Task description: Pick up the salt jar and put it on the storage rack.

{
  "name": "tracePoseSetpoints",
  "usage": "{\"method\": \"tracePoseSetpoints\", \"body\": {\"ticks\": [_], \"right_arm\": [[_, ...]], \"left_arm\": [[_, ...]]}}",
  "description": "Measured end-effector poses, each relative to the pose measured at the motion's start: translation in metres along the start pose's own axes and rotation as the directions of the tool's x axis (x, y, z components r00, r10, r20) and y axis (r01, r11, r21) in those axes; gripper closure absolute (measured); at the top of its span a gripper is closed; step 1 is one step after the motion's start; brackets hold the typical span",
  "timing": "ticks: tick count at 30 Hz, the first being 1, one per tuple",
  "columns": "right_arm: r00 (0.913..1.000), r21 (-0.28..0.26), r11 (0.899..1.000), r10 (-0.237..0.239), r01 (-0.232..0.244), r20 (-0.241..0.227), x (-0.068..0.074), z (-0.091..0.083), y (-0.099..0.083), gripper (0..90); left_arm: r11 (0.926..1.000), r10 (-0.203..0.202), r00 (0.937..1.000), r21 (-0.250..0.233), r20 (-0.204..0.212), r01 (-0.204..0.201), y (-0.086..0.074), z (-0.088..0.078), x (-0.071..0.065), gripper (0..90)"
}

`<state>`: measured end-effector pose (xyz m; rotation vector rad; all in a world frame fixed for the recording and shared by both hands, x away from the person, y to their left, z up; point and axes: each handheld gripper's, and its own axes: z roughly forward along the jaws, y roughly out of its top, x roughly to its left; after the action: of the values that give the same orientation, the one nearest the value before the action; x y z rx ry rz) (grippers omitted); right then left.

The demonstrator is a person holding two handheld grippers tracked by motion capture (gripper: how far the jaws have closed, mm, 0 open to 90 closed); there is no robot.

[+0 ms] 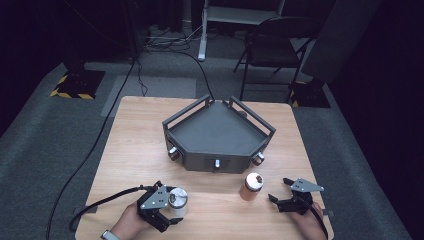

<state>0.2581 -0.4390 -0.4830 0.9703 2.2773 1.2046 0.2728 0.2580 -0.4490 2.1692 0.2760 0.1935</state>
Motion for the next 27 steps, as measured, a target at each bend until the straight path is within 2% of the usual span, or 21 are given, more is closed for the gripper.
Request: {"method": "tracePoseSetpoints", "body": {"ticks": [2, 6, 7, 10, 18, 21, 24, 27], "right_arm": [[1.0, 0.0, 1.0, 0.0, 0.0, -0.001, 0.0, 0.0, 0.0, 4.2], [1.0, 0.0, 1.0, -0.001, 0.001, -0.001, 0.0, 0.0, 0.0, 4.2], [1.0, 0.0, 1.0, 0.0, 0.0, -0.001, 0.0, 0.0, 0.0, 4.1], [1.0, 0.0, 1.0, -0.001, 0.001, -0.001, 0.0, 0.0, 0.0, 4.1], [1.0, 0.0, 1.0, -0.001, 0.001, -0.002, 0.0, 0.0, 0.0, 4.1], [1.0, 0.0, 1.0, 0.0, 0.0, -0.002, 0.0, 0.0, 0.0, 4.1], [1.0, 0.0, 1.0, 0.0, 0.0, -0.002, 0.0, 0.0, 0.0, 4.1], [1.0, 0.0, 1.0, 0.0, 0.0, -0.002, 0.0, 0.0, 0.0, 4.1]], "left_arm": [[0.9998, -0.019, 0.9998, 0.008, 0.005, 0.019, -0.003, 0.004, 0.003, 10.3], [1.0, 0.004, 0.9999, 0.004, 0.015, -0.004, -0.007, 0.008, 0.003, 21.1], [0.9999, 0.01, 0.9999, 0.0, 0.004, -0.01, -0.008, 0.009, 0.001, 22.9], [0.9998, -0.006, 1.0, -0.018, 0.001, 0.006, -0.011, 0.009, 0.003, 29.0], [0.9994, -0.027, 0.9996, -0.021, 0.006, 0.027, -0.011, 0.009, 0.003, 30.1], [0.9991, -0.042, 0.9985, -0.01, 0.034, 0.042, -0.005, 0.009, 0.005, 30.1], [0.9979, -0.045, 0.9965, -0.043, 0.071, 0.048, 0.001, 0.008, 0.003, 30.1], [0.9937, -0.06, 0.9948, -0.09, 0.082, 0.068, 0.011, 0.005, 0.001, 30.1]]}}
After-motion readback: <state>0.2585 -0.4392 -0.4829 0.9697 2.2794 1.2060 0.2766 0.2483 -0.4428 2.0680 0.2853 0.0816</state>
